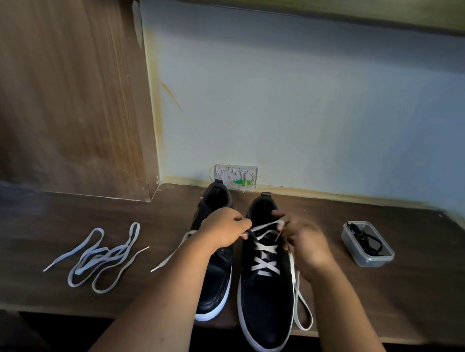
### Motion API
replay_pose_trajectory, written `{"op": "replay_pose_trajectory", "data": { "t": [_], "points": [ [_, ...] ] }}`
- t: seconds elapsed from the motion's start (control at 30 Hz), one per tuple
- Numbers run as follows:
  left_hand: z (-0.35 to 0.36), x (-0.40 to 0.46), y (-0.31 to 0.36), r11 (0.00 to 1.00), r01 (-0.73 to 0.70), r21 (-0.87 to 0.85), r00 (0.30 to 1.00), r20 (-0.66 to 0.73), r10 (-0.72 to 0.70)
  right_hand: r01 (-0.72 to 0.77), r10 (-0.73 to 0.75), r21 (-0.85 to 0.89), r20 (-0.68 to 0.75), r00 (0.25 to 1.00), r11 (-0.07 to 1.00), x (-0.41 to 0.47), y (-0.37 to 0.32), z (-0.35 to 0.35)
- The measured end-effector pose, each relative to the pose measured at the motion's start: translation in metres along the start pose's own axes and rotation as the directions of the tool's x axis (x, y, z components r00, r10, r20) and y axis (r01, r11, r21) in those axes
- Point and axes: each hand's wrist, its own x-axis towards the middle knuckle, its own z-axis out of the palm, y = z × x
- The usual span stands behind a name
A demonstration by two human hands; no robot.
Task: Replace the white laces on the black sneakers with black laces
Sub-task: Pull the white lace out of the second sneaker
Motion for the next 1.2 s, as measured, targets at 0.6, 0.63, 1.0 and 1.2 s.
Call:
{"op": "replay_pose_trajectory", "data": {
  "t": [0.6, 0.63, 1.0, 1.2],
  "points": [
    [0.003, -0.004, -0.001, 1.000, 0.002, -0.014, 0.999, -0.051, -0.003, 0.226, -0.291, -0.900, 0.118, 0.950, 0.374, -0.001, 0.021, 0.012],
    [0.003, -0.004, -0.001, 1.000, 0.003, -0.014, 0.999, -0.051, -0.004, 0.220, -0.301, -0.839, 0.071, 0.951, 0.498, -0.001, 0.019, 0.010],
    [0.004, -0.004, -0.004, 0.997, 0.020, -0.081, 0.999, -0.039, -0.023, 0.150, -0.296, -0.868, 0.003, 0.955, 0.473, -0.009, 0.021, 0.024],
    [0.002, -0.009, 0.000, 0.997, 0.018, -0.072, 1.000, -0.024, -0.020, 0.051, 0.047, 0.539, -0.166, 0.985, 0.841, -0.018, -0.032, -0.007]
  ]
}}
